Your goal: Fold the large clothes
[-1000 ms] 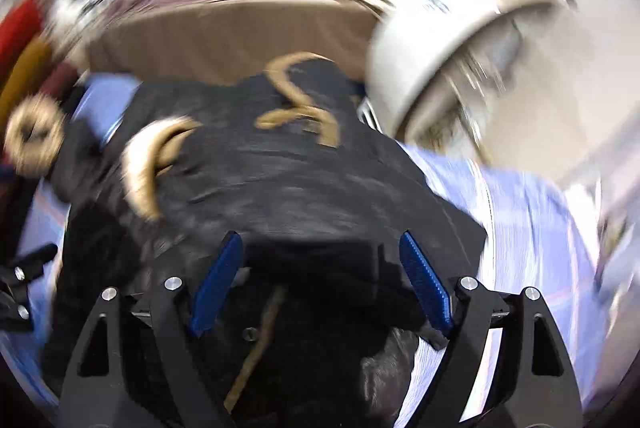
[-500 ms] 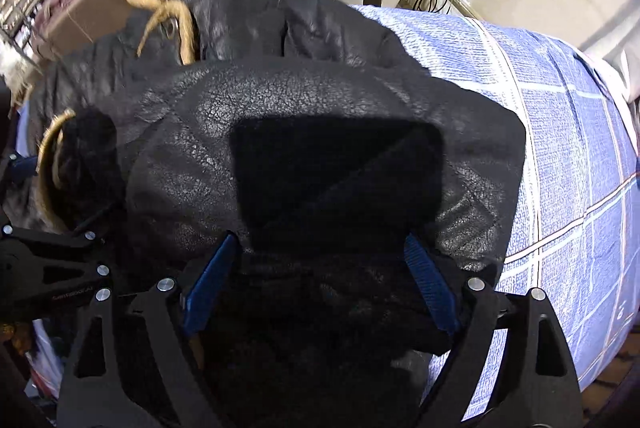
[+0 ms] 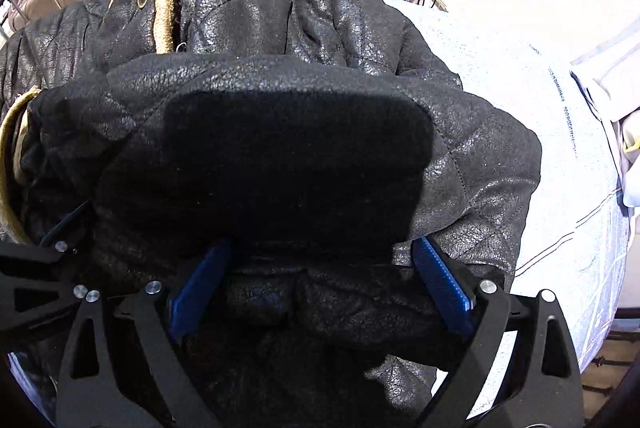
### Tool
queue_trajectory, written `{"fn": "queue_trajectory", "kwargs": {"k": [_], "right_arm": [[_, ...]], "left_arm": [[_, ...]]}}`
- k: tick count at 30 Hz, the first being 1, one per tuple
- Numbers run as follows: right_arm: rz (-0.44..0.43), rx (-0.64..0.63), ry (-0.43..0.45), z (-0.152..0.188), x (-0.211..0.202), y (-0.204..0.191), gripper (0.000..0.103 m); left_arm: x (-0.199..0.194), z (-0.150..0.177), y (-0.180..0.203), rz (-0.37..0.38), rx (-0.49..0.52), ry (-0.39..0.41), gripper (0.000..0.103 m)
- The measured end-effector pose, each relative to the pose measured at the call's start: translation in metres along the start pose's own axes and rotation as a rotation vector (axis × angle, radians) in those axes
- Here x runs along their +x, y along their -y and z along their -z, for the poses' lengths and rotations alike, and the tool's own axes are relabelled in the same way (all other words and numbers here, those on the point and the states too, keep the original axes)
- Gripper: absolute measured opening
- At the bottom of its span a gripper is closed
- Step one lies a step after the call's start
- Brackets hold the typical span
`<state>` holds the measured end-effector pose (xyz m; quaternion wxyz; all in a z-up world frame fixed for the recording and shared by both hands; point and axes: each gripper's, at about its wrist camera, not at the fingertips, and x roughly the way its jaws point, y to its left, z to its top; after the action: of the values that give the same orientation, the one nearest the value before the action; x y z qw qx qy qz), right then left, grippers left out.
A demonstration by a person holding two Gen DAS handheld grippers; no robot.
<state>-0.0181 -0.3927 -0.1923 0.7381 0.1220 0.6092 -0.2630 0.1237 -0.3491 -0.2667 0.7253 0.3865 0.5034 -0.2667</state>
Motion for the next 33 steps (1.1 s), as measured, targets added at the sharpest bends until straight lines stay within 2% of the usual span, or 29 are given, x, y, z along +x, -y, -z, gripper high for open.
{"fn": "queue_trajectory", "kwargs": {"k": [4,6,8,11,14,18,20,24,26,28,29,31,33], "right_arm": [[-0.016,0.066,0.004,0.008,-0.022,0.012,0.095],[-0.071,0.118,0.046,0.019,-0.043,0.024,0.095],[-0.141,0.165,0.071,0.033,-0.061,0.03,0.095],[-0.171,0.175,0.062,0.061,-0.078,0.025,0.095],[-0.201,0.168,0.033,0.089,-0.089,0.016,0.095],[-0.218,0.124,0.016,0.115,-0.107,0.004,0.095],[-0.211,0.1,0.034,0.13,-0.118,-0.004,0.095],[-0.224,0.104,0.074,0.144,-0.142,-0.013,0.095],[-0.231,0.119,0.095,0.152,-0.159,-0.014,0.095],[-0.228,0.131,0.119,0.16,-0.171,-0.012,0.095],[-0.225,0.136,0.126,0.161,-0.174,-0.01,0.095],[-0.218,0.153,0.131,0.168,-0.179,-0.006,0.095],[-0.207,0.174,0.132,0.175,-0.185,0.0,0.095]], "left_arm": [[-0.031,0.023,-0.013,0.023,-0.03,0.056,0.097],[-0.048,0.05,-0.03,0.064,-0.088,0.077,0.097],[-0.061,0.082,-0.052,0.063,-0.155,0.094,0.097],[-0.075,0.131,-0.087,0.009,-0.268,0.094,0.097],[-0.079,0.177,-0.145,-0.052,-0.439,0.064,0.097],[-0.092,0.208,-0.207,-0.126,-0.656,0.068,0.096],[-0.091,0.213,-0.233,-0.13,-0.725,0.054,0.092],[-0.082,0.193,-0.273,-0.095,-0.8,0.048,0.077],[-0.074,0.178,-0.276,-0.044,-0.799,0.019,0.075],[-0.048,0.167,-0.27,-0.079,-0.742,-0.093,0.049],[-0.04,0.167,-0.266,-0.086,-0.72,-0.12,0.044],[-0.03,0.174,-0.26,-0.076,-0.685,-0.143,0.024],[-0.038,0.181,-0.267,-0.059,-0.672,-0.125,0.019]]}}
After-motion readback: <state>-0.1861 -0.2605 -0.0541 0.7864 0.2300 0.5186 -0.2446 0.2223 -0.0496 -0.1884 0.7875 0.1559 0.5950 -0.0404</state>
